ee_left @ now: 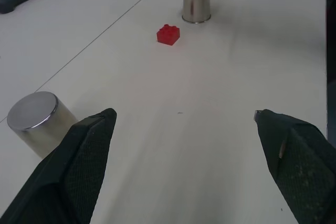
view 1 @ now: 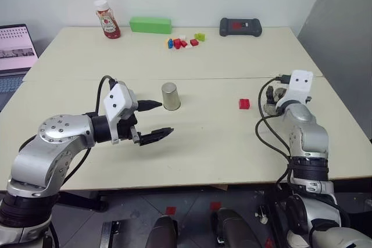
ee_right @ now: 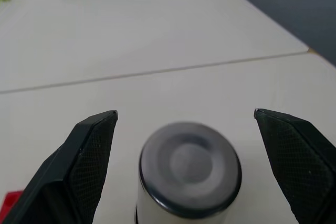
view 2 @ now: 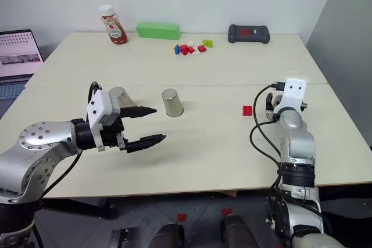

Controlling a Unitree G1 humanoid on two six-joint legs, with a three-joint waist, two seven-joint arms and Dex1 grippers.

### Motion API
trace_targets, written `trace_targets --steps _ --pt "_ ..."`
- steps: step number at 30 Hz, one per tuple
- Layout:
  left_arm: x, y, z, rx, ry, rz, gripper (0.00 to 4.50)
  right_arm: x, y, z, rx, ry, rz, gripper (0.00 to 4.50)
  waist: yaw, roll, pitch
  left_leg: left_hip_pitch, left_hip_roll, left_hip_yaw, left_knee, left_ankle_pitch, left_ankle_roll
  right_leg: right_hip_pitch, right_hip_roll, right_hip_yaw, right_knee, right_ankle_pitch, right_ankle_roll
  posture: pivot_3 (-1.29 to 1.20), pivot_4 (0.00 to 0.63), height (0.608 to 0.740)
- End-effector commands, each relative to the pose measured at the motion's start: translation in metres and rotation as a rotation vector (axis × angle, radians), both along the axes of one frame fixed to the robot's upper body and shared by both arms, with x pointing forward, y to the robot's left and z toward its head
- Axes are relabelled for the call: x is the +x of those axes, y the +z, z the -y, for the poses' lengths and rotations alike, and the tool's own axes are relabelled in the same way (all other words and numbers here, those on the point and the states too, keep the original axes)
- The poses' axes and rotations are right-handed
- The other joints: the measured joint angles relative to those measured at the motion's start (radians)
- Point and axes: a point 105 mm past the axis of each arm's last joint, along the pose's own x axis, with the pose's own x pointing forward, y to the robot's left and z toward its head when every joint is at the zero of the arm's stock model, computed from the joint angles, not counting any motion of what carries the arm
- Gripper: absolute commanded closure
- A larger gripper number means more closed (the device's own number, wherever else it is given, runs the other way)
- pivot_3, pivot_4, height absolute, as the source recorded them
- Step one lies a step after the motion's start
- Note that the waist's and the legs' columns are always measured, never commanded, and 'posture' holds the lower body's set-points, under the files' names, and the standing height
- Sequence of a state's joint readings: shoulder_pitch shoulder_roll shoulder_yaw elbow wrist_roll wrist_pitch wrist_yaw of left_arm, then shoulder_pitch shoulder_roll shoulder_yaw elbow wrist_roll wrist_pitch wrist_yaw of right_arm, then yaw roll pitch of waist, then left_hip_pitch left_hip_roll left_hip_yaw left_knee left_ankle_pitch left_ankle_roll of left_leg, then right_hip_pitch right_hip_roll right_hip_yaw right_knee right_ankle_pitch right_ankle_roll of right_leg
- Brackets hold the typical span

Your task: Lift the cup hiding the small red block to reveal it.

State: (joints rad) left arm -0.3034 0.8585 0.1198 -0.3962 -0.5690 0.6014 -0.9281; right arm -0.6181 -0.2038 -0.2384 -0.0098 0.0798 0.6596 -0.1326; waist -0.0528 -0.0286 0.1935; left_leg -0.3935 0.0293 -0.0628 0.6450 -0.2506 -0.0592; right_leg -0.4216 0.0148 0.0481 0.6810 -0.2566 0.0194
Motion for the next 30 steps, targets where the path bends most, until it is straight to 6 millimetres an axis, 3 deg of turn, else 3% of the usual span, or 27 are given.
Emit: trace_targets --steps 1,5,9,13,17,20,30 --pt "-0.002 0.01 0.003 -0.003 -0.02 0.055 0.0 -0.014 0.043 -0.007 -0.065 0.022 0.179 0.06 0.0 0.0 0.0 0.0 0.0 0.0 0.0 0.0 0.0 0.0 0.0 0.0 0.0 0.0 0.0 0.0 0.15 0.74" --pt "-0.001 0.012 -0.009 0.011 0.036 0.071 0.0 -0.04 0.077 -0.032 -0.122 0.247 0.332 0.06 0.0 0.0 0.0 0.0 0.0 0.0 0.0 0.0 0.0 0.0 0.0 0.0 0.0 0.0 0.0 0.0 0.15 0.74" --pt "-0.002 0.013 -0.024 0.019 0.103 0.081 0.0 -0.065 0.069 -0.059 -0.235 0.56 0.286 0.06 0.002 0.0 0.0 0.0 0.0 0.0 0.0 0.0 0.0 0.0 0.0 -0.001 -0.001 0.0 0.0 0.0 0.15 0.74" --pt "-0.006 0.01 -0.039 0.046 0.16 0.076 0.0 -0.083 0.053 -0.06 -0.225 0.701 0.183 0.06 0.003 0.0 0.0 0.0 0.0 0.0 0.0 0.0 0.0 0.001 0.0 0.0 -0.001 0.0 0.0 0.0 0.15 0.74" --pt "-0.006 0.007 -0.058 0.075 0.238 0.061 0.0 -0.105 0.02 -0.053 -0.207 0.801 0.016 0.06 0.005 0.0 0.0 0.001 0.0 0.0 0.001 0.0 0.0 0.001 0.0 0.0 0.0 0.0 0.0 0.0 0.15 0.74" --pt "-0.008 0.007 -0.06 0.077 0.237 0.063 0.0 -0.117 0.004 -0.046 -0.192 0.818 -0.056 0.06 0.011 0.0 0.0 0.002 0.001 -0.001 0.0 0.0 0.0 0.002 0.0 -0.001 0.0 -0.001 0.0 0.0 0.15 0.74" --pt "-0.015 0.002 -0.072 0.089 0.284 0.046 0.0 -0.125 -0.016 -0.023 -0.158 0.772 -0.11 0.06 0.013 0.0 0.0 0.003 0.001 0.001 0.0 0.0 0.0 0.002 0.0 0.0 0.0 0.0 0.0 0.0 0.15 0.74"
